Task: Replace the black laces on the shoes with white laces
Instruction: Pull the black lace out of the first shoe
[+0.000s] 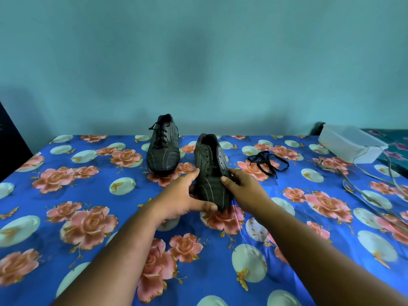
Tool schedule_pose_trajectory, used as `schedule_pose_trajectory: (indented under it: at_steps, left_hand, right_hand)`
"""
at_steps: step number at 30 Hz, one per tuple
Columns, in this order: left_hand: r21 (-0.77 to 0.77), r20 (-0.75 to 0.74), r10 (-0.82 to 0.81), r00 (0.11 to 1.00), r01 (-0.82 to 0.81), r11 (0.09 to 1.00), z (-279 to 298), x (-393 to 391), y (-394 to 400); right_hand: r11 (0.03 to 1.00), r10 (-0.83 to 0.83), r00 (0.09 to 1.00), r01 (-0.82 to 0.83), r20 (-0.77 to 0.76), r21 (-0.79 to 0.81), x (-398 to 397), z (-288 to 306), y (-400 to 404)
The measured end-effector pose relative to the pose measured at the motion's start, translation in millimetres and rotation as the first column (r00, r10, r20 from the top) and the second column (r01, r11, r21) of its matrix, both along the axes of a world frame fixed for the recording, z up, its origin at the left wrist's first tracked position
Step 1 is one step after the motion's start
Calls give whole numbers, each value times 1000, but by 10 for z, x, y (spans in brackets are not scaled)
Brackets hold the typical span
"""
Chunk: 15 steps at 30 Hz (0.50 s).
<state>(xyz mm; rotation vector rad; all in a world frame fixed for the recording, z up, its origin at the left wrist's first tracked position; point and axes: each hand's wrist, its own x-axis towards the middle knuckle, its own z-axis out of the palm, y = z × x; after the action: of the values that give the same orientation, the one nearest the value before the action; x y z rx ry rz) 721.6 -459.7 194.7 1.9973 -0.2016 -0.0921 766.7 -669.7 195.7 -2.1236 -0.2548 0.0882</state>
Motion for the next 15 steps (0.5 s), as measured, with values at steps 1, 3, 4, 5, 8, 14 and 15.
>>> schedule_pose_trajectory:
  at_steps: [1,3,4,5,8,14,15]
  left_hand:
    - [-20,-7,14,1000,-15,1000,1,10,-10]
    - [-34,1,47,999,-47,998,36,55,-31]
    - [-28,11,56,998,-56,998,60,88,-38]
    - [-14,13,54,998,-54,998,72,127,-46]
    - [-8,8,55,998,-55,998,115,270,-72]
    - [-61,-35,52,998,-54,997,187,603,-201]
    - [-64,-40,50,998,-52,997,192,644,-235]
  right_hand:
    - [999,-13,1000,14,-12,52,21,-3,8]
    - [994,-26,1000,25,6,108,64,11,28]
    - [991,-32,999,30,8,133,97,28,35]
    - [986,-40,999,37,10,163,134,42,41]
    - [977,-69,997,61,32,203,233,133,42]
    - [973,-110,993,96,53,210,501,219,-31]
    - [973,-112,992,99,53,207,543,217,-57]
